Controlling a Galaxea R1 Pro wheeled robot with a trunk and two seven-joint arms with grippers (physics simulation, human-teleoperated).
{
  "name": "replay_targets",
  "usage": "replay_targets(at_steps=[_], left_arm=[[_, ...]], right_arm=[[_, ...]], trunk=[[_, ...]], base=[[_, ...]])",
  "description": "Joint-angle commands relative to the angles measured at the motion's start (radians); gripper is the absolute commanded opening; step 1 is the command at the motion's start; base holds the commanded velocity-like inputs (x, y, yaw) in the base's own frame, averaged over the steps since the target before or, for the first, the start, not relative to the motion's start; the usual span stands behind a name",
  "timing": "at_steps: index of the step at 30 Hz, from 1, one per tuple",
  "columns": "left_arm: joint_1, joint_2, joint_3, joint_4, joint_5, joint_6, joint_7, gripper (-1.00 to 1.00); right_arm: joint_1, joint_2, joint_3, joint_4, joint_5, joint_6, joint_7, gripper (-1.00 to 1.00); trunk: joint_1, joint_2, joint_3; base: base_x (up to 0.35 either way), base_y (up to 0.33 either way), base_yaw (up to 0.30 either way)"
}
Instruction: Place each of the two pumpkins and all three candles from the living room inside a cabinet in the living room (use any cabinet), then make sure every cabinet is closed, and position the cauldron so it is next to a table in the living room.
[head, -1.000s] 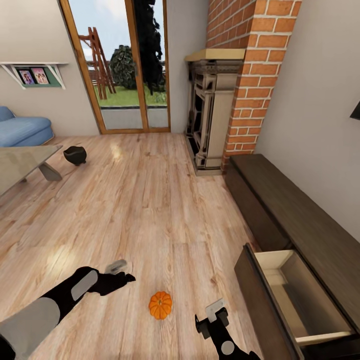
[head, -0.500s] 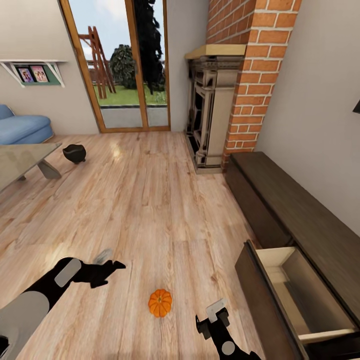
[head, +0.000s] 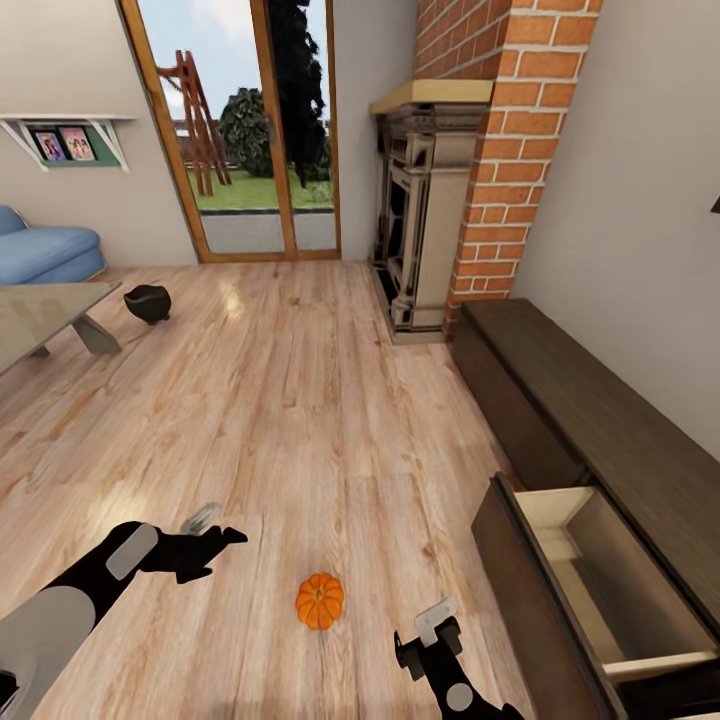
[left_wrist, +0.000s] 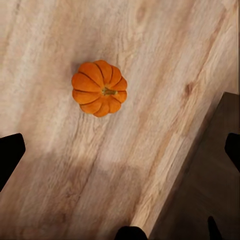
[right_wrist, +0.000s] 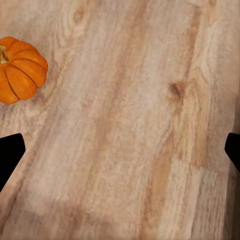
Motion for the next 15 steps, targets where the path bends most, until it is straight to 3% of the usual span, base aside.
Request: replay_targets(at_steps=[1, 10, 15], left_arm=[[0.0, 0.0, 0.0, 0.0, 0.0, 0.0, -0.004, 1.0], [0.0, 0.061, 0.0, 0.002, 0.001, 0.003, -0.161, 1.0], [0.0, 0.068, 0.0, 0.002, 0.001, 0.004, -0.21, 1.0]], right_arm=[[0.0, 0.0, 0.0, 0.0, 0.0, 0.0, 0.0, 1.0], [0.0, 0.0, 0.0, -0.003, 0.001, -0.001, 0.0, 1.0], [0.0, 0.001, 0.0, -0.003, 0.001, -0.002, -0.001, 1.0]], trunk=[[0.004, -0.007, -0.003], [0.035, -0.063, -0.028], [0.035, -0.063, -0.028]], base=[[0.0, 0.0, 0.0], [0.0, 0.0, 0.0], [0.0, 0.0, 0.0]])
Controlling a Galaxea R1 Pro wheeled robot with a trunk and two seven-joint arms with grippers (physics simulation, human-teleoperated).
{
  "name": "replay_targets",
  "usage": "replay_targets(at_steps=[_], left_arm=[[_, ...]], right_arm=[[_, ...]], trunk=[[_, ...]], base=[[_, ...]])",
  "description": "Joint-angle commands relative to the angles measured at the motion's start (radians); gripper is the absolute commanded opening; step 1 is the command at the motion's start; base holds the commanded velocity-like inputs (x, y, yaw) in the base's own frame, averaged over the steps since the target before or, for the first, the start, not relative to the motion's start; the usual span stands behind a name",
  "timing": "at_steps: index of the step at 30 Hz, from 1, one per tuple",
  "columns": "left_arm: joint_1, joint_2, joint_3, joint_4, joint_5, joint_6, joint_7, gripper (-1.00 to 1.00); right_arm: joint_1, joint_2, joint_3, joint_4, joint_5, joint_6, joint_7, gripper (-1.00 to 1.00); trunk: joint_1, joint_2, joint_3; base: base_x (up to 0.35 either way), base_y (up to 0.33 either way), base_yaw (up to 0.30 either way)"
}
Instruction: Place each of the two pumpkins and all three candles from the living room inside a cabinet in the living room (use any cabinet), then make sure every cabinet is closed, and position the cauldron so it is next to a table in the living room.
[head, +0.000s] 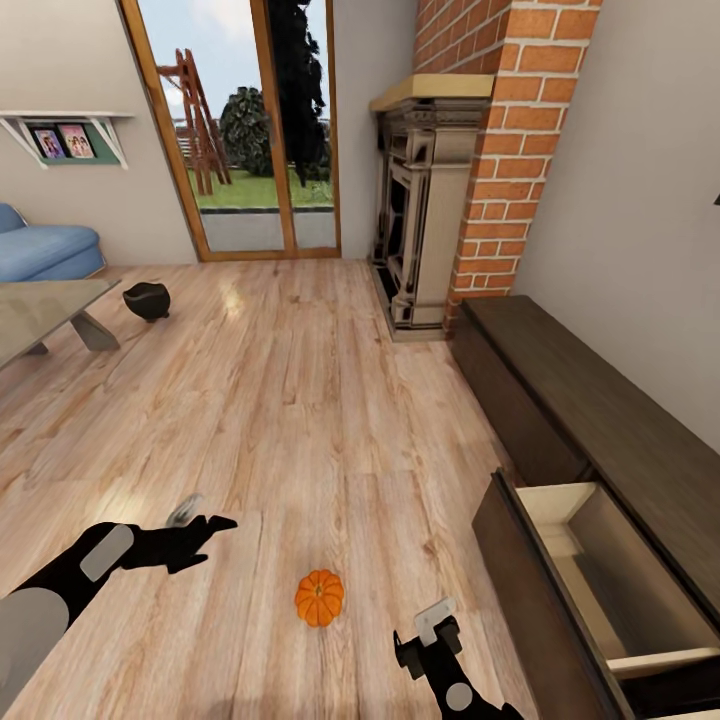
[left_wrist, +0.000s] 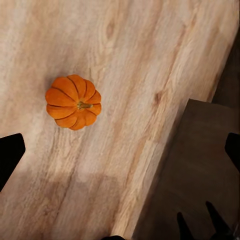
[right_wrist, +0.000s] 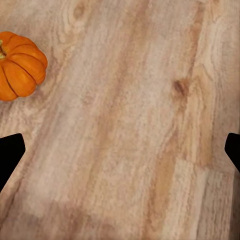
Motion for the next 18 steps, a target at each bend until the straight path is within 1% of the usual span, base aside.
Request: replay_targets(at_steps=[1, 3, 8, 12, 13, 14, 15, 16, 17, 18], left_arm=[[0.0, 0.0, 0.0, 0.0, 0.0, 0.0, -0.004, 1.0], [0.0, 0.0, 0.0, 0.005, 0.0, 0.0, -0.009, 1.0], [0.0, -0.001, 0.0, 0.049, -0.002, -0.002, -0.013, 1.0], [0.0, 0.0, 0.001, 0.049, 0.0, -0.002, -0.024, 1.0], [0.0, 0.002, 0.003, 0.048, 0.0, -0.002, -0.037, 1.0], [-0.001, 0.005, 0.005, 0.046, 0.0, -0.002, -0.054, 1.0], [-0.006, 0.017, 0.008, 0.031, 0.001, 0.0, -0.108, 1.0], [-0.01, 0.022, 0.009, 0.008, 0.001, 0.002, -0.144, 1.0], [-0.013, 0.026, 0.01, -0.028, 0.001, 0.007, -0.179, 1.0], [-0.016, 0.029, 0.01, -0.097, 0.001, 0.02, -0.22, 1.0]], right_arm=[[0.0, 0.001, 0.0, 0.0, 0.0, -0.001, 0.0, 1.0], [0.0, 0.002, 0.0, 0.001, 0.0, -0.005, 0.0, 1.0], [0.0, 0.004, 0.0, 0.002, -0.001, -0.008, 0.0, 1.0], [0.0, 0.005, 0.001, 0.003, -0.001, -0.008, 0.0, 1.0], [0.0, 0.005, 0.001, 0.003, -0.001, -0.008, 0.0, 1.0], [0.0, 0.006, 0.001, 0.003, -0.001, -0.008, 0.0, 1.0], [0.0, 0.006, 0.002, 0.003, 0.0, -0.008, 0.0, 1.0], [0.0, 0.006, 0.002, 0.003, 0.0, -0.008, 0.0, 1.0], [0.0, 0.006, 0.003, 0.002, 0.0, -0.008, 0.0, 1.0], [0.0, 0.006, 0.003, 0.002, 0.0, -0.008, 0.0, 1.0]], trunk=[[0.0, 0.0, 0.0], [0.0, 0.0, 0.0], [0.0, 0.0, 0.0], [0.0, 0.0, 0.0], [0.0, 0.0, 0.0], [0.0, 0.0, 0.0], [0.0, 0.0, 0.0], [0.0, 0.0, 0.0], [0.0, 0.0, 0.0], [0.0, 0.0, 0.0]], base=[[0.0, 0.0, 0.0], [0.0, 0.0, 0.0], [0.0, 0.0, 0.0], [0.0, 0.0, 0.0], [0.0, 0.0, 0.0], [0.0, 0.0, 0.0], [0.0, 0.0, 0.0], [0.0, 0.0, 0.0], [0.0, 0.0, 0.0], [0.0, 0.0, 0.0]])
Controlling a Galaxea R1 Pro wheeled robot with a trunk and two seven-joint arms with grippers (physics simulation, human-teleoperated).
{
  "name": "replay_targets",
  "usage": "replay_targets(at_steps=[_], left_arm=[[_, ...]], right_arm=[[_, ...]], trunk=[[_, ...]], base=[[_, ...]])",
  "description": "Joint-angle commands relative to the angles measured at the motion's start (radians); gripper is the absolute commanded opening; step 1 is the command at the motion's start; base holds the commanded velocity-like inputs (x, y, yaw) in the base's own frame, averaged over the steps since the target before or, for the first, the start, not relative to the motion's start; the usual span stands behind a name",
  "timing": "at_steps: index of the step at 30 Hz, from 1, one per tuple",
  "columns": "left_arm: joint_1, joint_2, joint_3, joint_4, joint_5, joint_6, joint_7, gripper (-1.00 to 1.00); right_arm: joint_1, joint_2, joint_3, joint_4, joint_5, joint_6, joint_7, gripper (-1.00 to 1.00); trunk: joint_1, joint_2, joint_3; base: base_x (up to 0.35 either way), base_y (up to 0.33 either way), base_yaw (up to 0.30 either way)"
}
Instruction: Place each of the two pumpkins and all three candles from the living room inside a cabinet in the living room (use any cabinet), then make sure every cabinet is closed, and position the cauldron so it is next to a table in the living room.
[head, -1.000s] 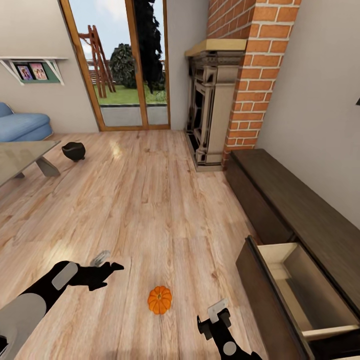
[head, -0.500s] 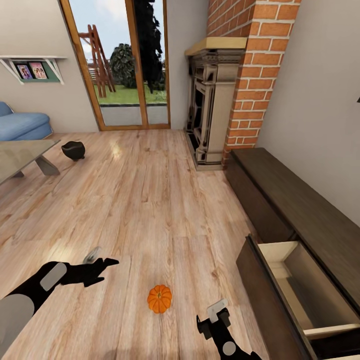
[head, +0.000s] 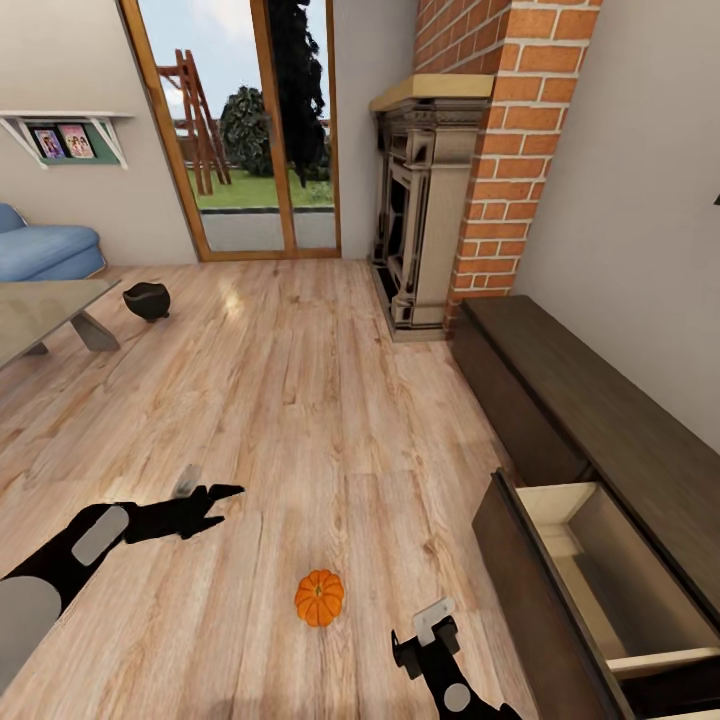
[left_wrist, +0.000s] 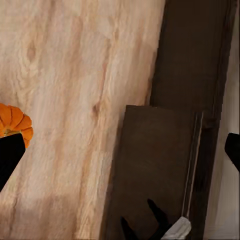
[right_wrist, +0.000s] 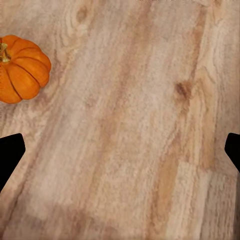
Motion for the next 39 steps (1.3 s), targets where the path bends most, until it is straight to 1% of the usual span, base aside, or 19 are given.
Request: replay_targets(at_steps=[1, 3, 4, 5, 7, 8, 9, 11, 12, 13, 15, 16, 17, 18, 19, 20, 23, 28, 39], left_arm=[[-0.001, 0.001, -0.001, -0.077, -0.006, 0.02, -0.024, 1.0], [-0.002, -0.007, -0.001, -0.174, -0.001, 0.045, -0.042, 1.0], [-0.002, -0.012, -0.002, -0.2, 0.0, 0.049, -0.045, 1.0], [-0.001, -0.031, -0.002, -0.224, -0.001, 0.048, -0.047, 1.0], [-0.001, -0.064, -0.002, -0.236, -0.006, 0.046, -0.046, 1.0], [-0.001, -0.079, -0.001, -0.242, -0.007, 0.046, -0.046, 1.0], [-0.001, -0.084, -0.002, -0.246, -0.006, 0.046, -0.048, 1.0], [-0.001, -0.089, -0.003, -0.266, -0.005, 0.047, -0.051, 1.0], [0.0, -0.09, -0.005, -0.285, -0.004, 0.048, -0.052, 1.0], [0.0, -0.091, -0.006, -0.305, -0.004, 0.048, -0.052, 1.0], [0.001, -0.093, -0.009, -0.338, -0.004, 0.049, -0.052, 1.0], [0.001, -0.093, -0.009, -0.344, -0.004, 0.049, -0.052, 1.0], [0.001, -0.094, -0.01, -0.353, -0.004, 0.049, -0.052, 1.0], [0.004, -0.094, -0.011, -0.359, -0.004, 0.048, -0.052, 1.0], [0.004, -0.094, -0.011, -0.359, -0.004, 0.048, -0.052, 1.0], [0.005, -0.093, -0.011, -0.358, -0.002, 0.048, -0.052, 1.0], [0.006, -0.093, -0.011, -0.359, -0.001, 0.048, -0.052, 1.0], [0.008, -0.095, -0.011, -0.354, 0.0, 0.045, -0.052, 1.0], [0.012, -0.091, -0.01, -0.352, 0.002, 0.044, -0.053, 1.0]], right_arm=[[0.0, 0.0, 0.0, 0.0, 0.0, 0.0, 0.0, 1.0], [0.0, 0.0, 0.0, 0.0, 0.0, 0.001, 0.0, 1.0], [0.0, 0.0, 0.0, 0.001, 0.0, 0.001, 0.001, 1.0], [0.0, 0.0, 0.004, 0.001, 0.004, 0.001, 0.002, 1.0], [0.0, 0.0, 0.018, -0.003, 0.007, 0.0, 0.017, 1.0], [0.0, 0.0, 0.022, -0.007, 0.004, 0.0, 0.067, 1.0], [-0.002, 0.0, 0.022, -0.01, 0.0, 0.005, 0.125, 1.0], [-0.012, -0.002, 0.005, -0.014, -0.03, 0.015, 0.277, 1.0], [-0.023, -0.003, -0.016, -0.014, -0.063, 0.029, 0.361, 1.0], [-0.04, -0.003, -0.042, -0.015, -0.107, 0.052, 0.443, 1.0], [-0.084, -0.007, -0.094, -0.014, -0.209, 0.129, 0.601, 1.0], [-0.095, -0.008, -0.105, -0.013, -0.234, 0.151, 0.638, 1.0], [-0.116, -0.012, -0.123, -0.013, -0.279, 0.194, 0.71, 1.0], [-0.145, -0.046, -0.146, -0.013, -0.371, 0.273, 0.851, 1.0], [-0.148, -0.053, -0.149, -0.013, -0.385, 0.283, 0.87, 1.0], [-0.155, -0.079, -0.154, -0.013, -0.416, 0.305, 0.918, 1.0], [-0.159, -0.092, -0.157, -0.012, -0.432, 0.316, 0.942, 1.0], [-0.16, -0.096, -0.158, -0.011, -0.437, 0.319, 0.949, 1.0], [-0.16, -0.097, -0.158, -0.006, -0.438, 0.311, 0.943, 1.0]], trunk=[[0.0, 0.0, 0.0], [0.0, 0.0, 0.0], [0.0, 0.0, 0.0], [0.0, 0.0, 0.0], [0.0, 0.0, 0.0], [0.0, 0.0, 0.0], [0.0, 0.0, 0.0], [0.0, 0.0, 0.0], [0.0, 0.0, 0.0], [0.0, 0.0, 0.0], [0.0, 0.0, 0.0], [0.0, 0.0, 0.0], [0.0, 0.0, 0.0], [0.0, 0.0, 0.0], [0.0, 0.0, 0.0], [0.0, 0.0, 0.0], [0.0, 0.0, 0.0], [0.0, 0.0, 0.0], [0.0, 0.0, 0.0]], base=[[0.0, 0.0, 0.0], [0.0, 0.0, 0.0], [0.0, 0.0, 0.0], [0.0, 0.0, 0.0], [0.0, 0.0, 0.0], [0.0, 0.0, 0.0], [0.0, 0.0, 0.0], [0.0, 0.0, 0.0], [0.0, 0.0, 0.0], [0.0, 0.0, 0.0], [0.0, 0.0, 0.0], [0.0, 0.0, 0.0], [0.0, 0.0, 0.0], [0.0, 0.0, 0.0], [0.0, 0.0, 0.0], [0.0, 0.0, 0.0], [0.0, 0.0, 0.0], [0.009, 0.0, 0.0], [0.307, 0.023, 0.0]])
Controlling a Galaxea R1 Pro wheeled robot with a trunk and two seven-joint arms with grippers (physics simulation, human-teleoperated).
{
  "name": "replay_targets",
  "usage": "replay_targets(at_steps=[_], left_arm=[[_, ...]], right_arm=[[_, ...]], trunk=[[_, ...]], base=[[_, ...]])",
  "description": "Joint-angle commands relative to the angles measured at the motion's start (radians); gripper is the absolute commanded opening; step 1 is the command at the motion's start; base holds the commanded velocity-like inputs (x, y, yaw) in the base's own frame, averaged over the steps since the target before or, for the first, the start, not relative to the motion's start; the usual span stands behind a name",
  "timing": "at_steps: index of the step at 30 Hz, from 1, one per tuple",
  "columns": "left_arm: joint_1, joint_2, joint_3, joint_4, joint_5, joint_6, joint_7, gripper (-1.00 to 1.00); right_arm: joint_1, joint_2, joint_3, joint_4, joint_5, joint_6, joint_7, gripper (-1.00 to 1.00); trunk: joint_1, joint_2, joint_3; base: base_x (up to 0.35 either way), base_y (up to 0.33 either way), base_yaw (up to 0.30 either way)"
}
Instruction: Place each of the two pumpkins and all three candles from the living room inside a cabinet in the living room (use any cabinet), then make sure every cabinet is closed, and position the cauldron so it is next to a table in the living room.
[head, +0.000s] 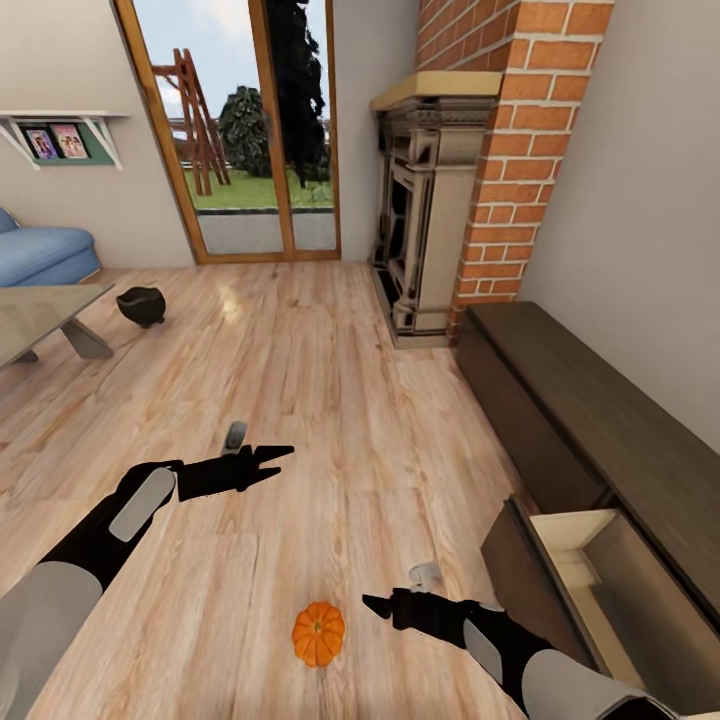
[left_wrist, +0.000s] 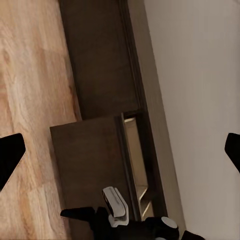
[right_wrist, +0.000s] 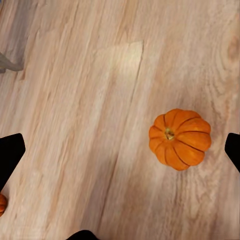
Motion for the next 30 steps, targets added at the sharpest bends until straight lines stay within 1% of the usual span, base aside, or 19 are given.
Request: replay_targets(at_steps=[1, 4, 7, 8, 11, 13, 17, 23, 25, 30], left_arm=[[0.0, 0.0, 0.0, 0.0, 0.0, 0.0, 0.0, 1.0], [0.0, 0.001, 0.0, 0.0, 0.0, 0.0, 0.0, 1.0], [0.0, 0.001, 0.0, 0.001, 0.0, 0.0, 0.0, 1.0], [0.0, 0.001, 0.0, 0.001, 0.0, 0.0, 0.0, 1.0], [0.0, 0.001, 0.0, 0.001, 0.0, 0.0, 0.0, 1.0], [0.0, 0.001, 0.0, 0.001, 0.0, -0.001, 0.0, 1.0], [0.0, 0.002, 0.0, 0.001, 0.0, -0.001, 0.0, 1.0], [0.001, 0.002, 0.001, 0.002, 0.002, -0.001, -0.001, 1.0], [0.001, -0.001, 0.003, 0.005, 0.001, 0.0, 0.002, 1.0], [0.001, -0.005, 0.006, 0.045, 0.0, 0.004, 0.003, 1.0]], right_arm=[[0.0, 0.0, 0.0, 0.0, 0.0, -0.001, 0.0, 1.0], [0.0, 0.003, 0.0, -0.006, 0.002, -0.002, -0.007, 1.0], [0.0, 0.004, 0.0, -0.009, 0.003, -0.002, -0.038, 1.0], [0.0, 0.006, 0.0, -0.009, 0.004, -0.002, -0.058, 1.0], [0.0, 0.008, 0.0, -0.011, 0.004, -0.003, -0.09, 1.0], [0.0, 0.008, 0.0, -0.011, 0.004, -0.003, -0.095, 1.0], [0.0, 0.006, 0.0, -0.011, 0.004, -0.003, -0.098, 1.0], [0.0, 0.003, 0.0, -0.011, 0.003, -0.001, -0.093, 1.0], [0.0, 0.001, 0.0, -0.011, 0.003, 0.0, -0.091, 1.0], [0.0, 0.0, -0.001, -0.014, 0.003, 0.002, -0.09, 1.0]], trunk=[[0.0, 0.0, 0.0], [0.0, 0.0, 0.0], [0.0, 0.0, 0.002], [0.0, 0.0, 0.004], [0.0, 0.0, 0.007], [0.0, 0.0, 0.009], [0.0, 0.0, 0.011], [0.0, 0.0, 0.012], [0.008, -0.014, 0.005], [0.027, -0.049, -0.01]], base=[[0.334, 0.098, 0.0], [0.329, 0.121, 0.0], [0.32, 0.14, 0.007], [0.318, 0.145, 0.097], [0.304, 0.139, 0.174], [0.203, 0.088, 0.222], [0.06, 0.025, 0.17], [0.007, 0.003, 0.023], [0.001, 0.0, 0.002], [0.0, 0.0, 0.0]])
